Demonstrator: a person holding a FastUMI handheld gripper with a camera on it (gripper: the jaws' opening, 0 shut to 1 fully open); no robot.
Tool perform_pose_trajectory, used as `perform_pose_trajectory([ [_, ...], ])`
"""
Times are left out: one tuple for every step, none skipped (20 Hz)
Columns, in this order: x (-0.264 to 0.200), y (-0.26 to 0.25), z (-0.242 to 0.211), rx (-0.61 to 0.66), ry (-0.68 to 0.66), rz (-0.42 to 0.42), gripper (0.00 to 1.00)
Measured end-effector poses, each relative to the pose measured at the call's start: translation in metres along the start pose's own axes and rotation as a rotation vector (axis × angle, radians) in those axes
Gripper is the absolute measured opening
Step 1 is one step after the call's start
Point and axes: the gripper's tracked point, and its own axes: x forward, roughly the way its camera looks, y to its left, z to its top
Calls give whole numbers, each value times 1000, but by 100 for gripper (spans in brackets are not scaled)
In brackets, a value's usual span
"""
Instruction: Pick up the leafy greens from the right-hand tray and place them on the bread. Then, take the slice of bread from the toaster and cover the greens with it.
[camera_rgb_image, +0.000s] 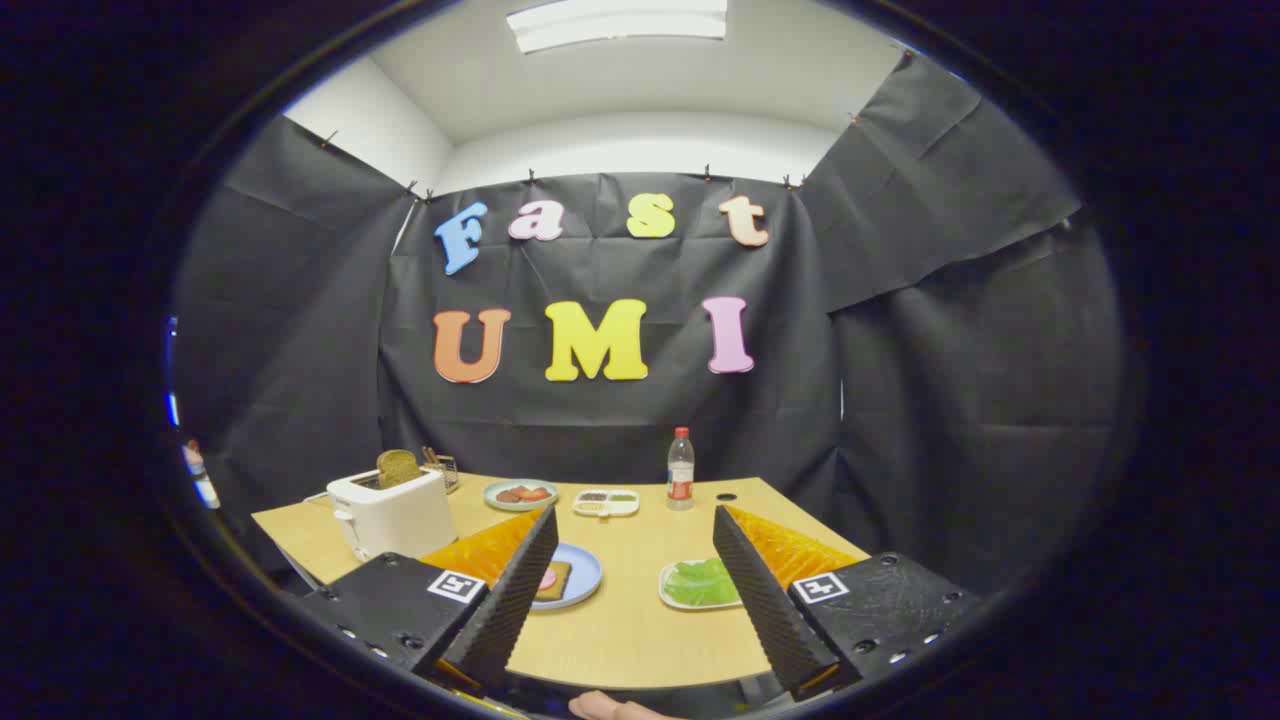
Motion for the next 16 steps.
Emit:
perform_pose_trajectory([
  [3, 2, -2, 11, 8, 7, 95],
  [7, 6, -1, 26, 11, 21, 95],
  [12, 11, -2, 31, 16, 37, 95],
  [18, 14, -6, 29, 33, 49, 96],
  [21, 16, -11, 24, 46, 58, 96],
  [25, 19, -12, 18, 50, 75, 96],
  [28, 21, -10, 7, 45, 87, 96],
  [32, 20, -9, -6, 40, 90, 96],
  [36, 17, -12, -22, 41, 93, 96],
  [39, 17, -13, -37, 43, 103, 96],
  [42, 16, -13, -44, 43, 113, 96],
  [45, 14, -9, -39, 36, 123, 96],
  [48, 10, -5, -27, 27, 121, 96],
  [55, 3, -4, -13, 25, 112, 96],
  [61, 0, -5, -3, 30, 109, 96],
  [67, 0, -7, 3, 40, 116, 96],
])
